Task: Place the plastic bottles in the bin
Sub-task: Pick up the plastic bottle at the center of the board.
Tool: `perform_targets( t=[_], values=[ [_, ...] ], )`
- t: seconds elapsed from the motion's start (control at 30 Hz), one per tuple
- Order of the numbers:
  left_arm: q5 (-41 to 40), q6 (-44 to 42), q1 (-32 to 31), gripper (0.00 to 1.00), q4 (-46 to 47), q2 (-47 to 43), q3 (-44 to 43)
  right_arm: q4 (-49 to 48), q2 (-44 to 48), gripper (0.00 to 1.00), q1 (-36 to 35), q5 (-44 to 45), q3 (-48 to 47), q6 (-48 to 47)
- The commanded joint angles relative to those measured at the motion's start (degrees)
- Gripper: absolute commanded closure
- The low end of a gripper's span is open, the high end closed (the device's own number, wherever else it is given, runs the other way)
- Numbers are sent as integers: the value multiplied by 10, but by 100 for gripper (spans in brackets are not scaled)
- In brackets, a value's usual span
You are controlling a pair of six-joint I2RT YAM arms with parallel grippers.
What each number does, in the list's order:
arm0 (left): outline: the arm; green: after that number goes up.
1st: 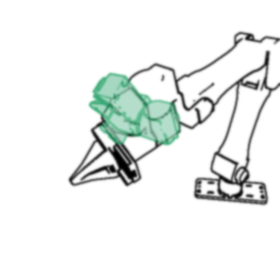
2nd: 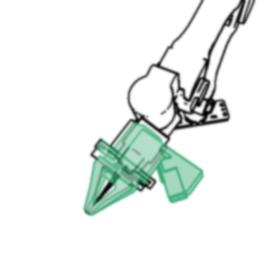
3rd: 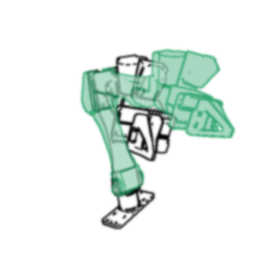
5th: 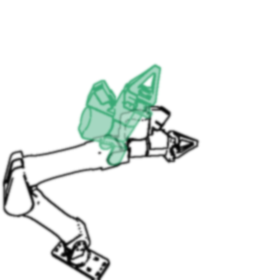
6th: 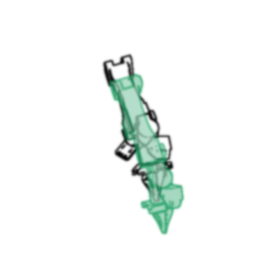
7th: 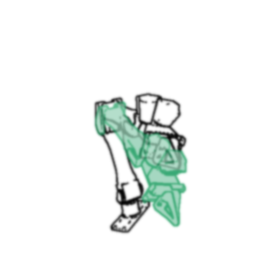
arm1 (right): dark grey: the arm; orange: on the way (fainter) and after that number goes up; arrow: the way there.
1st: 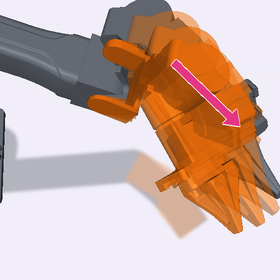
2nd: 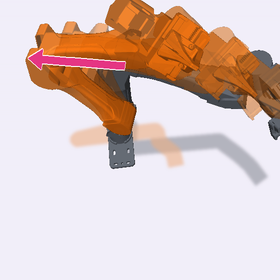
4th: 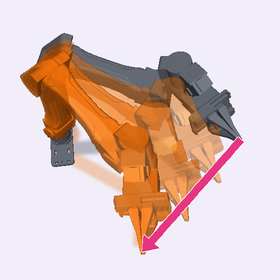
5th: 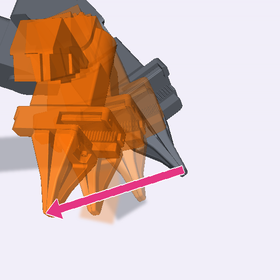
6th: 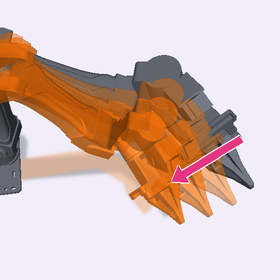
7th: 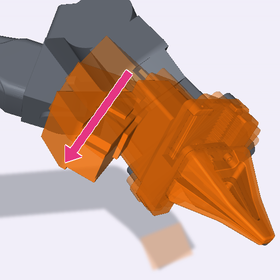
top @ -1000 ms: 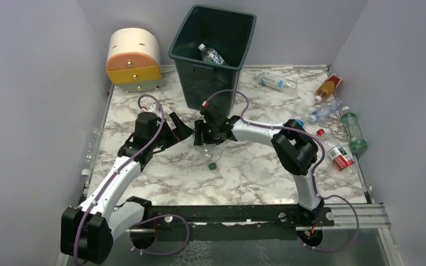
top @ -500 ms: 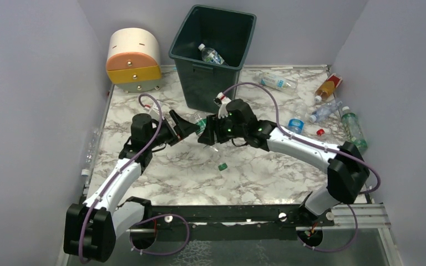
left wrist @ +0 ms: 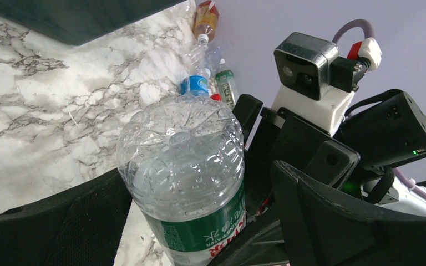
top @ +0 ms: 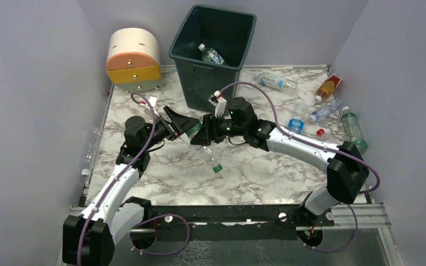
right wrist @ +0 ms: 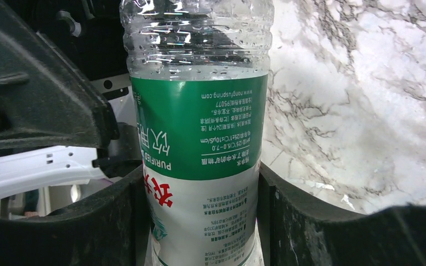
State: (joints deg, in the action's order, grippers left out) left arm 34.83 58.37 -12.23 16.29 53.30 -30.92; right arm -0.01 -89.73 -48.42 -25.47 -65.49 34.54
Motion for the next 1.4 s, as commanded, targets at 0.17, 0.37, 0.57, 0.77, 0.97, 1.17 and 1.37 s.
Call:
perform_targets(
  t=[0.17,0.37,0.57,0.77,0.97,1.17,1.37],
  values=[
    [1,18,0,26,35,5,2,-36,-11,38,-7,-24,-9,14],
    [3,19,0,33,35,12,-9,-14,-3,16,-6,-16,-18,4],
    [5,14,0,34,35,32,-42,40,61,4,-6,16,-3,-13],
    [22,1,3,34,35,81,-153,185,206,1,-6,140,26,-38],
    [39,-21,16,34,30,182,-378,315,328,1,-6,252,16,-51],
    [5,-11,22,34,59,304,-594,327,367,1,-6,256,52,-25],
    [-33,37,27,34,135,395,-690,318,383,1,-6,248,84,-6]
  ],
)
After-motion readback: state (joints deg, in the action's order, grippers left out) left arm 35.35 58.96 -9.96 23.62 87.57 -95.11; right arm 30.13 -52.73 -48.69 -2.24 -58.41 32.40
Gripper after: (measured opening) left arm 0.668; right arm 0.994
